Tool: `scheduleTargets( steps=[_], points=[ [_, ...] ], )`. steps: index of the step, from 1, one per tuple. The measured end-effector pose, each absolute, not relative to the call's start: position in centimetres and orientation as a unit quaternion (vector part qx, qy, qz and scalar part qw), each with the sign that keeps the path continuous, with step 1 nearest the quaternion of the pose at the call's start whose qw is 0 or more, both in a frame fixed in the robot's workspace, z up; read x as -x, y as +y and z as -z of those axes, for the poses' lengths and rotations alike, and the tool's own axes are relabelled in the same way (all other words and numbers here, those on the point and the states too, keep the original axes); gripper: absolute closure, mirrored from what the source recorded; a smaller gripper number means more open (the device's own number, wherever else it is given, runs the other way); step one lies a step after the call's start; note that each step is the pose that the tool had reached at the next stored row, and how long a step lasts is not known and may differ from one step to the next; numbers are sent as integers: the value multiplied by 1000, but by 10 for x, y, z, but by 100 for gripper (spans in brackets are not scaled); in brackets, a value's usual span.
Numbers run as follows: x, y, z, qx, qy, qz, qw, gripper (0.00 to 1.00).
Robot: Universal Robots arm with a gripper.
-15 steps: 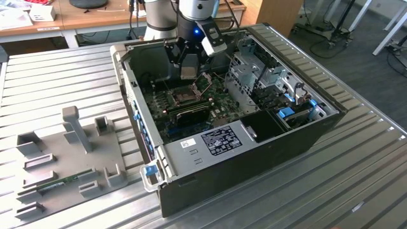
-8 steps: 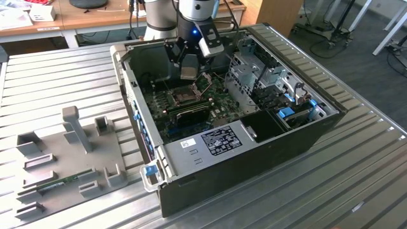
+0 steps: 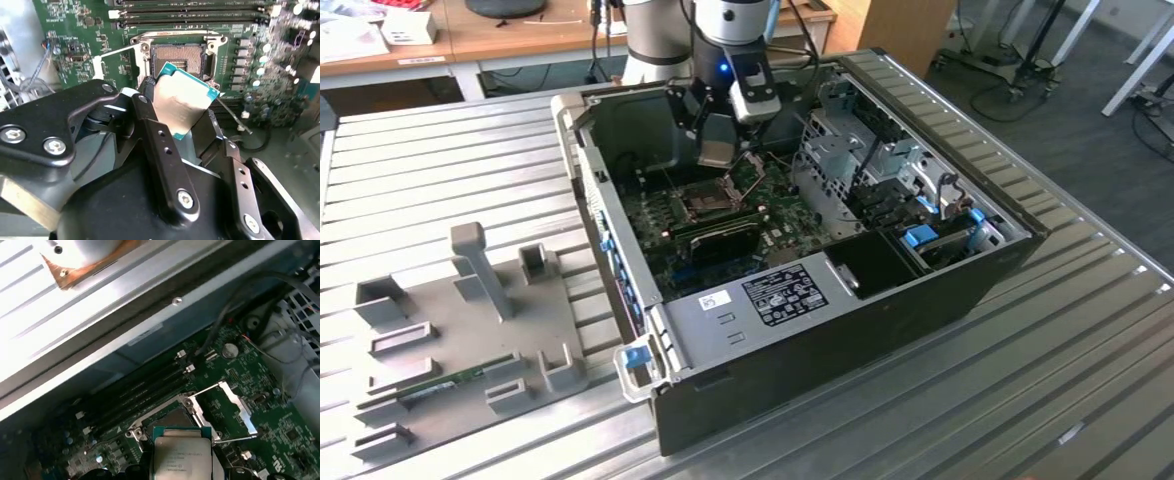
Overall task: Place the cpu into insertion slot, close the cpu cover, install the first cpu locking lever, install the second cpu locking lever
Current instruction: 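Place the cpu into insertion slot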
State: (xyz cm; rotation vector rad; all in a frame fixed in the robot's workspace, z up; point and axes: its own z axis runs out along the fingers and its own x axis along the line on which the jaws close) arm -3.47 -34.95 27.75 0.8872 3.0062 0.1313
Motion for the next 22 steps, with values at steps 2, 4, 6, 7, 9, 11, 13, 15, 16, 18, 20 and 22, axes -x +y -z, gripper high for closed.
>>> scheduleTargets(
  steps=[2, 4, 6, 7, 9, 11, 13, 15, 16, 18, 20, 22],
  points=[
    [35, -349, -277, -300, 953, -42, 3, 46],
    [35, -349, -277, -318, 947, -42, 4, 46],
    [35, -349, -277, -335, 941, -42, 5, 46],
    [35, -349, -276, -343, 938, -42, 5, 46],
    [35, -349, -276, -360, 932, -42, 6, 46],
    [35, -349, -276, -377, 925, -41, 6, 46],
    [35, -349, -276, -394, 918, -41, 7, 46],
    [35, -349, -276, -410, 911, -41, 8, 46],
    [35, -349, -276, -419, 907, -41, 8, 46],
    [35, -349, -275, -436, 899, -41, 9, 46],
    [35, -349, -275, -452, 891, -41, 10, 46],
    [35, -349, -275, -468, 883, -41, 11, 46]
  ],
)
